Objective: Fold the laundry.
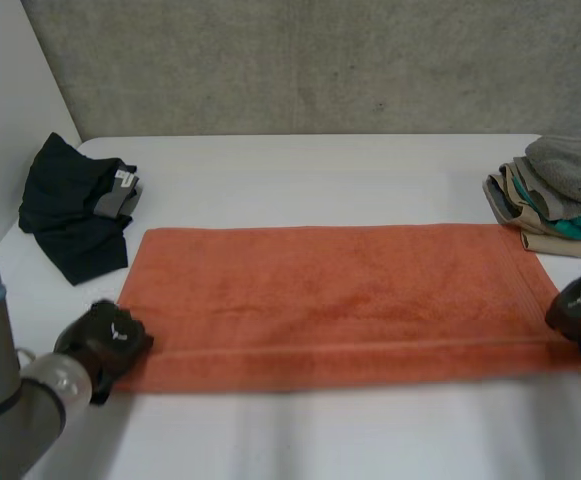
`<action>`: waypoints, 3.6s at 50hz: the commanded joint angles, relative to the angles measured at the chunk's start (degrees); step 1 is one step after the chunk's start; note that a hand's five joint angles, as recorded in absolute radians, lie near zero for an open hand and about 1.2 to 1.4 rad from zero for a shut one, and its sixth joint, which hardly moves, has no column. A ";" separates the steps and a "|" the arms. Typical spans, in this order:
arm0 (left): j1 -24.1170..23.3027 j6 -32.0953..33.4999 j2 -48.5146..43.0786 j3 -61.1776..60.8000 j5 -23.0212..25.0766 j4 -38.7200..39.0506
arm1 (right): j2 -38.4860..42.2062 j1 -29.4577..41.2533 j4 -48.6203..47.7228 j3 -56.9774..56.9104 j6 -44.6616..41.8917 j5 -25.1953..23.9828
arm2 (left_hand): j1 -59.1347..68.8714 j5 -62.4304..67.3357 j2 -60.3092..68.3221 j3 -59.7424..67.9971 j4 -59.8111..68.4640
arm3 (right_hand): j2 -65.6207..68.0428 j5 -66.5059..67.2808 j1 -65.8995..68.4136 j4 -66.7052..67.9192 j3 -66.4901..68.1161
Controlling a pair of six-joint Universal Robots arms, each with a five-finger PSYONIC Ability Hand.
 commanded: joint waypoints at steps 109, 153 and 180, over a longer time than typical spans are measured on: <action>-10.32 -13.71 -3.22 10.03 -10.54 33.37 | 24.36 40.19 -35.32 -28.47 16.17 -13.95 | -56.98 -55.62 -58.85 -58.63 -59.00 | 12.14 11.65 14.29 10.94 11.22; -18.14 -22.94 -27.12 30.50 -9.91 17.65 | 15.86 23.08 -18.45 -9.07 42.54 -4.39 | -55.42 -54.06 -57.29 -57.08 -57.44 | -40.82 -41.31 -38.68 -42.02 -41.74; -21.23 -24.43 -2.70 15.92 -16.25 16.41 | 14.71 40.38 -29.43 -18.11 17.75 -3.50 | -55.09 -53.72 -56.95 -56.74 -57.10 | 12.14 11.65 14.29 10.94 11.22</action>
